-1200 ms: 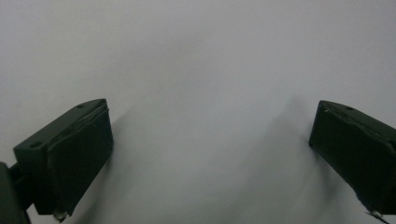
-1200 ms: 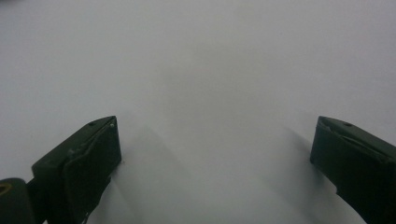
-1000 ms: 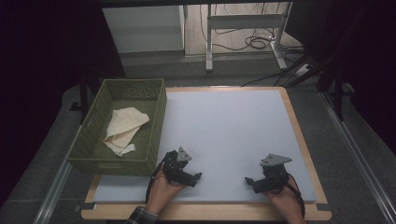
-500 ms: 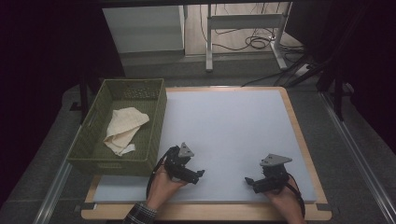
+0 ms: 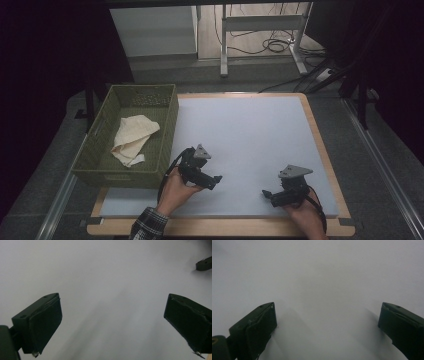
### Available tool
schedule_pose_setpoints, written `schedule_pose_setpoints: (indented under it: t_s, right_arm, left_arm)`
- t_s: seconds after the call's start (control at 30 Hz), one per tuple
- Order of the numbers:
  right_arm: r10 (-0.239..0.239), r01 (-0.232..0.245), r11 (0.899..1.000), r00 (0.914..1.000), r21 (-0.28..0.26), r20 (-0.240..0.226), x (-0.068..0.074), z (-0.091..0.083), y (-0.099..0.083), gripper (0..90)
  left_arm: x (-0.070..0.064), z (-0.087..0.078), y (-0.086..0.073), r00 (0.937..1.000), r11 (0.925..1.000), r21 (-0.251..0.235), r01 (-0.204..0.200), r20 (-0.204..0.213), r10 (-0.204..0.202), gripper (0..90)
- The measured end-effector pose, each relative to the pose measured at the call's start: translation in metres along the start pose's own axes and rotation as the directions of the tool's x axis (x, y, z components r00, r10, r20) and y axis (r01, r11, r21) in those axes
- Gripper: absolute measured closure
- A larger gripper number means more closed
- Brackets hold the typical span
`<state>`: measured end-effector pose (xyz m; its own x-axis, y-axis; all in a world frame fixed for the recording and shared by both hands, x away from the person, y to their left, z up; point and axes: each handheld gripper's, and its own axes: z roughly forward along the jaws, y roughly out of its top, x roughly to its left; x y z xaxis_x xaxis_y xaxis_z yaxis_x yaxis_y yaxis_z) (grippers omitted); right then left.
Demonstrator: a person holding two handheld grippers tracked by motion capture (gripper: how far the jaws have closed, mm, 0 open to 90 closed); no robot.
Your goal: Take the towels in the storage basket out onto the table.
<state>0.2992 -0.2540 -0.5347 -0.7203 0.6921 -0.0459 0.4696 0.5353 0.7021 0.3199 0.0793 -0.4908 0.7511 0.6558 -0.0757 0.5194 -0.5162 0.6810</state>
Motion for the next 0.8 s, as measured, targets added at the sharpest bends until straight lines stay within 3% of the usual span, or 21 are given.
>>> schedule_pose_setpoints:
  t_s: [0.43, 0.63, 0.8]
  right_arm:
    - [-0.001, 0.001, 1.0, 1.0, 0.0, -0.001, 0.0, 0.0, 0.0, 1.9]
    - [-0.003, 0.003, 1.0, 1.0, -0.001, -0.001, 0.0, 0.0, 0.0, 1.9]
    - [-0.002, 0.002, 1.0, 1.0, -0.002, -0.001, 0.0, 0.0, 0.0, 1.9]
  left_arm:
    - [0.009, -0.015, 0.03, 0.9996, 0.9995, 0.026, -0.02, 0.019, 0.019, 0.6]
    - [0.021, -0.025, 0.042, 0.9998, 0.9984, 0.053, -0.019, -0.01, 0.02, 0.4]
    - [0.028, -0.035, 0.051, 0.9998, 0.9984, 0.054, -0.018, -0.004, 0.018, 0.2]
